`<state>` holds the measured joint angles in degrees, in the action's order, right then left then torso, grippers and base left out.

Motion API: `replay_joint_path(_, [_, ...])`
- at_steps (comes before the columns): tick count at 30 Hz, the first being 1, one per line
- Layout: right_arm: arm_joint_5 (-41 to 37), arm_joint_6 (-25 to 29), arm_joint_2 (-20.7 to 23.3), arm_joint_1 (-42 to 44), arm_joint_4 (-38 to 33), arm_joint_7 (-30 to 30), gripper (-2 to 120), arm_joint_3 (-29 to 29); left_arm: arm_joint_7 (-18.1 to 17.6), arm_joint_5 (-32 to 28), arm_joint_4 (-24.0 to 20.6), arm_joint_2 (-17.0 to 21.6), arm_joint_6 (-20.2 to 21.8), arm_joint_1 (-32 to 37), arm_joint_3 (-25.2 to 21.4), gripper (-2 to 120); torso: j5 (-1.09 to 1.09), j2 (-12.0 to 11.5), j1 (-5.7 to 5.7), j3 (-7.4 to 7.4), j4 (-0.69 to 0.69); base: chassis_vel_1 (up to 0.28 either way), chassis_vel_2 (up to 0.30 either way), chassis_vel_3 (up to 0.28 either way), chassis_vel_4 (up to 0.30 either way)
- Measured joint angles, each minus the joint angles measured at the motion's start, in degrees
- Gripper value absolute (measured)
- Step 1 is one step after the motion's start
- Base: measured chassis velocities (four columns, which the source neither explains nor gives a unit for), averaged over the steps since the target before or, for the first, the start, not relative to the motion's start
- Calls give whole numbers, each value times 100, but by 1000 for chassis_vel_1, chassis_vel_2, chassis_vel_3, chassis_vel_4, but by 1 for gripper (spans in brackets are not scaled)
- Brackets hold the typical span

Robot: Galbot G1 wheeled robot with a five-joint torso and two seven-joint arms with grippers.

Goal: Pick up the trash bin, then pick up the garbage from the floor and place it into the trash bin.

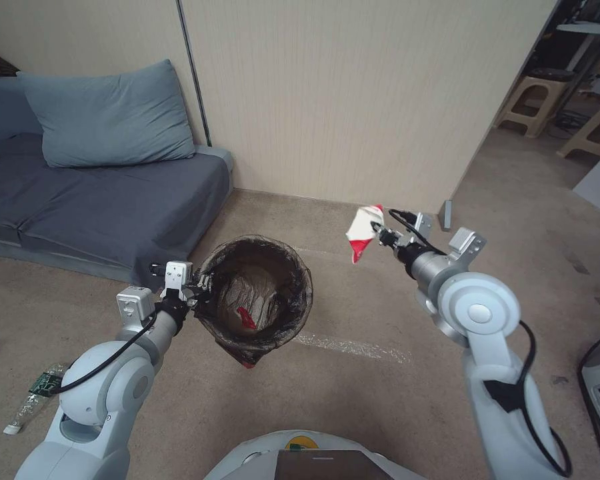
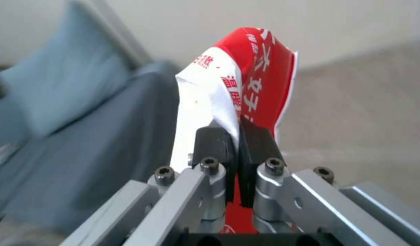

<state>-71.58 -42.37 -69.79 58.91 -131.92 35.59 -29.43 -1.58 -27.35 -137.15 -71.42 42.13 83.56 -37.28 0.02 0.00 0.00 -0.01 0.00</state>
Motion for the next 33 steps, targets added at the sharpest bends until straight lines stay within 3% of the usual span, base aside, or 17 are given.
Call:
replay_joint_path(2, [-59,1,465,-137,-133,-326,0,210,8,31,31,-28,0,2,14,5,-1,0,0,0,-1,0,0,0,0])
replay_joint_path(6, [-70,4,983,-466,-154,-633,0,718,15,78,94,-76,0,2,31,5,-1,0,0,0,-1,0,0,0,0])
replay_joint_path(7, [-70,4,983,-466,-154,-633,0,718,15,78,94,-76,0,2,31,5,-1,0,0,0,-1,0,0,0,0])
replay_joint_path(10, [-103,6,1183,-958,-71,-717,0,1484,20,108,167,-112,0,-16,32,5,-1,0,0,1,1,0,0,0,0])
replay_joint_path(22, [-40,15,1216,-1939,289,-761,0,3489,38,152,346,-113,-47,-37,-25,5,-2,0,0,1,0,0,0,0,0])
replay_joint_path(33, [319,23,888,-1953,768,-793,0,4283,37,133,338,-88,-47,-57,-68,5,-2,0,0,1,-1,0,0,0,0])
